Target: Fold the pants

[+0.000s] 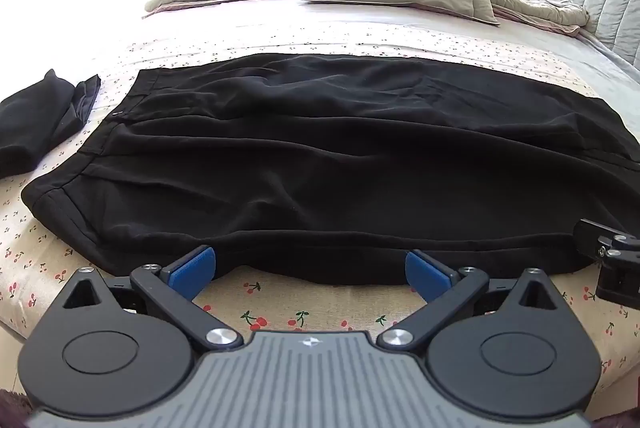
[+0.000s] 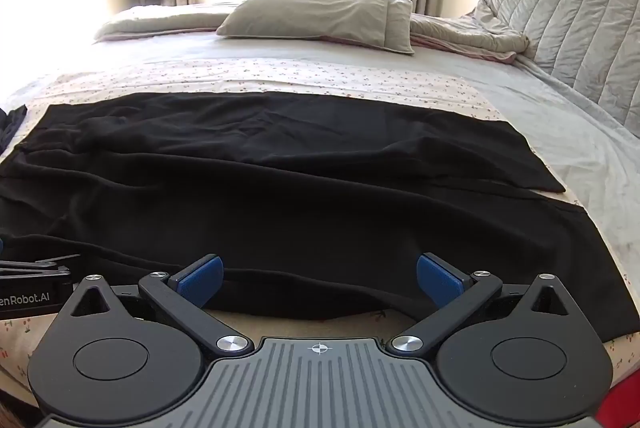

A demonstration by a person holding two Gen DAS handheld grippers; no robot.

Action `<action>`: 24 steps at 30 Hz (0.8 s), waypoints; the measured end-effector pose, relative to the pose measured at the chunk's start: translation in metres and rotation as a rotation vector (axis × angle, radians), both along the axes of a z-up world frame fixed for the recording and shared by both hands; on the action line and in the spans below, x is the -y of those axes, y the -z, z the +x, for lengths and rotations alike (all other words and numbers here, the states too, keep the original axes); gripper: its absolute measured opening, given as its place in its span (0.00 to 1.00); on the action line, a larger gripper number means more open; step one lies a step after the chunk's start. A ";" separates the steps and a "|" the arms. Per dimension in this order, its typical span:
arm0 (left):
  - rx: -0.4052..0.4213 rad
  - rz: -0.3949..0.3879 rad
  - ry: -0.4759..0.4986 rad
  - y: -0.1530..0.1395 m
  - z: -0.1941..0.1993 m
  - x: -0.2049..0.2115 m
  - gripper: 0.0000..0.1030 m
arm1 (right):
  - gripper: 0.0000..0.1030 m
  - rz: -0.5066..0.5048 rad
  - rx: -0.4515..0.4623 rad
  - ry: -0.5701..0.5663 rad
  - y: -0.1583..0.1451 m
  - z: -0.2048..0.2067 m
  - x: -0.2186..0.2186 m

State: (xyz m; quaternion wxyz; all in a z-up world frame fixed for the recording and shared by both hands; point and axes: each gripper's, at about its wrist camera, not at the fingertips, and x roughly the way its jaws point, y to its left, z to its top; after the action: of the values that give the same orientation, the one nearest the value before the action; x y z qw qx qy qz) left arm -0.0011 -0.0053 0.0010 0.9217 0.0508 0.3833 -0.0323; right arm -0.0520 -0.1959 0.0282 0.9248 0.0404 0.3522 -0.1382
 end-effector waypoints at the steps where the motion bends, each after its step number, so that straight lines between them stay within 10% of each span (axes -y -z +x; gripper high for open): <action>1: 0.000 0.000 0.002 0.000 0.000 0.001 1.00 | 1.00 0.001 -0.001 0.002 0.001 0.000 0.000; 24: 0.002 0.005 0.029 0.005 0.000 0.005 1.00 | 1.00 0.029 -0.018 0.029 0.006 0.000 0.009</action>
State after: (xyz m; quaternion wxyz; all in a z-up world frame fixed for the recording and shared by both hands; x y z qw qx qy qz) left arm -0.0009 -0.0099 -0.0037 0.9213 0.0588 0.3817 -0.0447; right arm -0.0524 -0.2053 0.0219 0.9187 0.0578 0.3620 -0.1468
